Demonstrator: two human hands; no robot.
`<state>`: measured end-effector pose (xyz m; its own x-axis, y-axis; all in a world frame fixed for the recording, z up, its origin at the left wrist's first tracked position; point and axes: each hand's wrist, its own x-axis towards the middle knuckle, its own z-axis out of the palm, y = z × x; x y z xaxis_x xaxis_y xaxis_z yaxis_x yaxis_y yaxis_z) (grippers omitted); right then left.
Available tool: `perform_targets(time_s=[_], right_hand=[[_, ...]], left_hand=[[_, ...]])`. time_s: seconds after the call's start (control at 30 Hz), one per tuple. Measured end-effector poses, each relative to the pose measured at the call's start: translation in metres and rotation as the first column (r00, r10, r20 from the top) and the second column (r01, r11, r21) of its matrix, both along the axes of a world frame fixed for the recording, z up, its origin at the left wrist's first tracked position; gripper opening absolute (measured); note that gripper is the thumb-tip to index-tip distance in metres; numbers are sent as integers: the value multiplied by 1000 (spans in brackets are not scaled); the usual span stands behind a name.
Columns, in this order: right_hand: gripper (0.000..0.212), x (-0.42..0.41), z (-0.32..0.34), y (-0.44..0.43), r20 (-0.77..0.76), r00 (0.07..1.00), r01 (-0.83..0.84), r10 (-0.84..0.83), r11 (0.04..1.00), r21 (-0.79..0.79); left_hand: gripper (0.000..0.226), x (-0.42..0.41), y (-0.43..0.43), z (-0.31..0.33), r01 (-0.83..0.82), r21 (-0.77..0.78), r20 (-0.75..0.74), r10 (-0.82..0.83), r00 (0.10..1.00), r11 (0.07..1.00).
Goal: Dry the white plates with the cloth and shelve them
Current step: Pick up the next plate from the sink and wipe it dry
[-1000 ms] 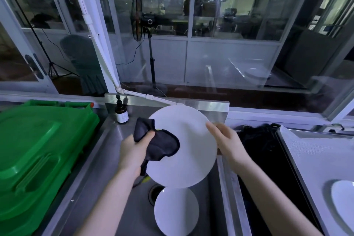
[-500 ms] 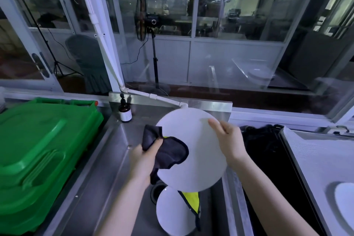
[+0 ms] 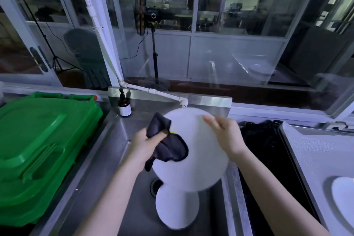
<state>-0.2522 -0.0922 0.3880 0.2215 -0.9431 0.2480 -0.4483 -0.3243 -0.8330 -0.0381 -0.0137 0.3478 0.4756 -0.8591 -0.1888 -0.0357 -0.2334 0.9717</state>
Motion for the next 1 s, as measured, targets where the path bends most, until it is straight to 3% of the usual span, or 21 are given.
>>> perform_targets(time_s=[0.07, 0.13, 0.17, 0.23, 0.33, 0.43, 0.53, 0.6, 0.67, 0.73, 0.83, 0.93, 1.0], right_hand=[[52, 10, -7, 10, 274, 924, 232, -266, 961, 151], [49, 25, -19, 24, 414, 790, 331, -452, 883, 333], [49, 28, -25, 27, 440, 761, 321, -477, 866, 384], [43, 20, -29, 28, 408, 825, 237, -391, 895, 378], [21, -6, -16, 16, 309, 946, 11, -95, 965, 263], [30, -21, 6, -5, 96, 988, -143, 125, 967, 213], [26, -18, 23, -15, -62, 968, -229, 245, 954, 193], [39, -7, 26, -15, -172, 938, -274, 302, 947, 171], [43, 3, 24, -12, -266, 911, -283, 314, 947, 150], [44, 6, 22, -9, -221, 921, -294, 321, 944, 146], [38, -2, 19, -8, -43, 956, -280, 290, 947, 160], [41, -7, 4, -3, 207, 978, -80, 28, 965, 248], [44, -8, -9, 1, 266, 957, 30, -116, 951, 307]], left_hand=[[27, -18, 2, -8, -232, 12, -239, 228, 944, 973], [23, -33, 1, -11, -355, 47, -370, 346, 862, 934], [22, -35, 1, -11, -364, 60, -391, 357, 848, 930], [22, -30, 1, -9, -349, 65, -389, 345, 854, 935], [23, -13, 0, -2, -333, 30, -288, 327, 900, 942], [22, -2, -3, 11, -218, -53, -130, 209, 969, 975], [17, 6, -8, 28, -7, -130, 70, 16, 997, 991], [20, 5, -12, 37, 174, -120, 251, -140, 958, 977], [22, 0, -13, 40, 285, -101, 338, -237, 911, 953], [22, -2, -13, 38, 280, -104, 346, -229, 910, 954], [23, -4, -4, 25, 121, -99, 250, -93, 964, 988], [29, -8, 7, 6, -84, -44, -4, 84, 996, 995], [32, -5, 8, -1, -106, 0, -52, 105, 993, 994]])
